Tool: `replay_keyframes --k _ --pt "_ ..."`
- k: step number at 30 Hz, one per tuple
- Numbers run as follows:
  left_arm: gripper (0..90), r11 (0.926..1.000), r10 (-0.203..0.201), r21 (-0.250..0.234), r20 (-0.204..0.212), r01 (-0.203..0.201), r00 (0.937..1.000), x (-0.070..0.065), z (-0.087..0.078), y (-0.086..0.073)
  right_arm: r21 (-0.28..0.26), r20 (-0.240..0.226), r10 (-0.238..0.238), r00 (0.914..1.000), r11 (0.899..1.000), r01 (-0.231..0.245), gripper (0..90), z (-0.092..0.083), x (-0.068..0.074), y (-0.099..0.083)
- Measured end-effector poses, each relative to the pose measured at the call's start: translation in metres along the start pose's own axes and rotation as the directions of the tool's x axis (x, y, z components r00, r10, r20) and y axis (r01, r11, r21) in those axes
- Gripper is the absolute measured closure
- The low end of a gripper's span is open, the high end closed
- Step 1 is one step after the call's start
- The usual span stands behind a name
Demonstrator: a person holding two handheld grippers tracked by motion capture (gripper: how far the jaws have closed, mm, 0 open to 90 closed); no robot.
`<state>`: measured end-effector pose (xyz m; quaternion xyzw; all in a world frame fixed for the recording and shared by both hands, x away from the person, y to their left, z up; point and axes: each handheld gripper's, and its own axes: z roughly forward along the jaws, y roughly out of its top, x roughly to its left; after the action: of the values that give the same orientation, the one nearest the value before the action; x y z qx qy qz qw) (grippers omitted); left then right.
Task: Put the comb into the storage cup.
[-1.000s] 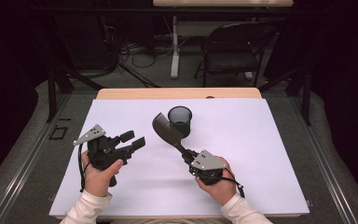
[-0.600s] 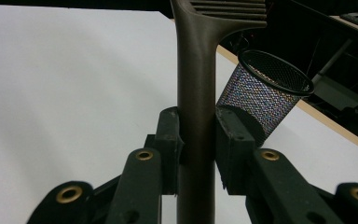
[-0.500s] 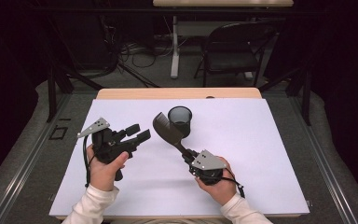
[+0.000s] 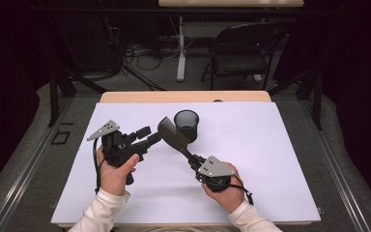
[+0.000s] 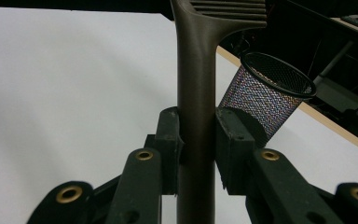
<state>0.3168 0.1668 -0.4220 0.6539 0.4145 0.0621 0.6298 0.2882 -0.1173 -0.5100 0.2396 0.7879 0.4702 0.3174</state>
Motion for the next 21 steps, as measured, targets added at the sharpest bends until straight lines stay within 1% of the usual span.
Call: replay_keyframes --k 4,10,17,21 --pt "45.6 0.9997 -0.023 0.006 0.01 0.023 0.9997 0.003 0.002 -0.004 -0.003 0.001 -0.004 1.0 1.0 0.004 72.5 0.0 0.002 0.0" --pt "48.1 0.9992 -0.034 0.023 0.01 0.034 0.9994 0.006 0.006 -0.008 -0.003 -0.004 -0.012 0.9999 1.0 0.012 72.5 0.0 0.005 0.0" --pt "52.9 0.9985 -0.049 0.025 0.02 0.048 0.9986 0.009 0.009 -0.011 -0.005 -0.011 -0.023 0.9997 1.0 0.023 72.5 0.001 0.009 0.001" --pt "55.5 0.9981 -0.06 0.016 0.03 0.059 0.9977 0.01 0.008 -0.011 -0.006 -0.017 -0.023 0.9996 1.0 0.023 72.5 0.001 0.011 0.001"
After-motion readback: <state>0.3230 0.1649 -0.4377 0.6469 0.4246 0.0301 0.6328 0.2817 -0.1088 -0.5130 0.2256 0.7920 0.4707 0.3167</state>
